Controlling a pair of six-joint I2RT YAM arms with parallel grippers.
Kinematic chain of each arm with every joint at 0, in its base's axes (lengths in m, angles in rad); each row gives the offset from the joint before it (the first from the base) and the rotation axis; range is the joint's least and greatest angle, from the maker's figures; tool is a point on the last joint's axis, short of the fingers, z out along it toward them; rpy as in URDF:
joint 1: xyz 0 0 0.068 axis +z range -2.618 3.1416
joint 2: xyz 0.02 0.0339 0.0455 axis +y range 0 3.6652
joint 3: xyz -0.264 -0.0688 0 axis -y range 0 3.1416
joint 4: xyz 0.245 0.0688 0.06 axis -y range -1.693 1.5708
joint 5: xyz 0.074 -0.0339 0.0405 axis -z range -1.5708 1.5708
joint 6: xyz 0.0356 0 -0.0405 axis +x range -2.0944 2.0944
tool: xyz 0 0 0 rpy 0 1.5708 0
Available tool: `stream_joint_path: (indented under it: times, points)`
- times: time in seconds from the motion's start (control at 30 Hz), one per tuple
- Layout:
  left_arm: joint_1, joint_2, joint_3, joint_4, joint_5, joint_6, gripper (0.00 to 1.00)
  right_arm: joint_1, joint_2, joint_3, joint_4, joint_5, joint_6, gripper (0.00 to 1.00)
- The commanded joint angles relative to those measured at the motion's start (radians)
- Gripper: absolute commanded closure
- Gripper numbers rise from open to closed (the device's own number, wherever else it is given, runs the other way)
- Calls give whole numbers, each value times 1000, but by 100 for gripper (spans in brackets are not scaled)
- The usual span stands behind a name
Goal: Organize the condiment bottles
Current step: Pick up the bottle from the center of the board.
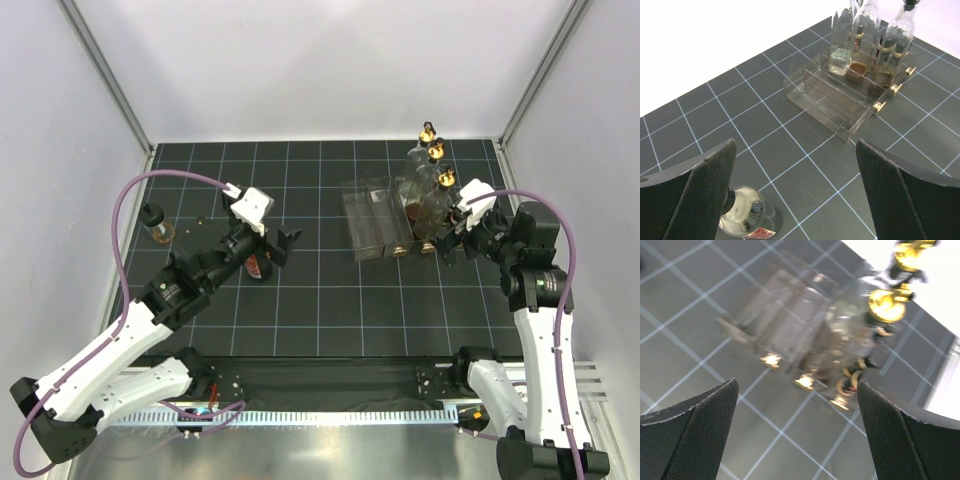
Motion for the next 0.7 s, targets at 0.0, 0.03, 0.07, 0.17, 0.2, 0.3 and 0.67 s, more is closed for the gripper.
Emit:
stream_joint_path:
  times: [0.0, 0.03, 0.07, 0.17, 0.2, 0.3, 0.67]
  points:
    - [3, 5, 0, 31, -30, -10, 0, -5, -11, 27, -63, -133, -24, 0]
    - [5, 5, 0, 29, -33, -10, 0, -4, -10, 22, -66, -181, -27, 0]
    - [5, 5, 2, 29, -36, -10, 0, -4, -10, 15, -68, -204, -35, 0]
    - [5, 8, 4, 29, -51, -7, 0, -4, -5, -21, -63, -305, -35, 0]
    - [5, 9, 4, 28, -56, -8, 0, -4, -3, -42, -60, -328, -33, 0]
    - [3, 9, 13, 23, -67, -7, 0, -2, 0, -87, -48, -402, -44, 0]
    - [6, 12, 82, -46, -94, -49, 0, -2, 23, -156, -19, -460, -41, 0]
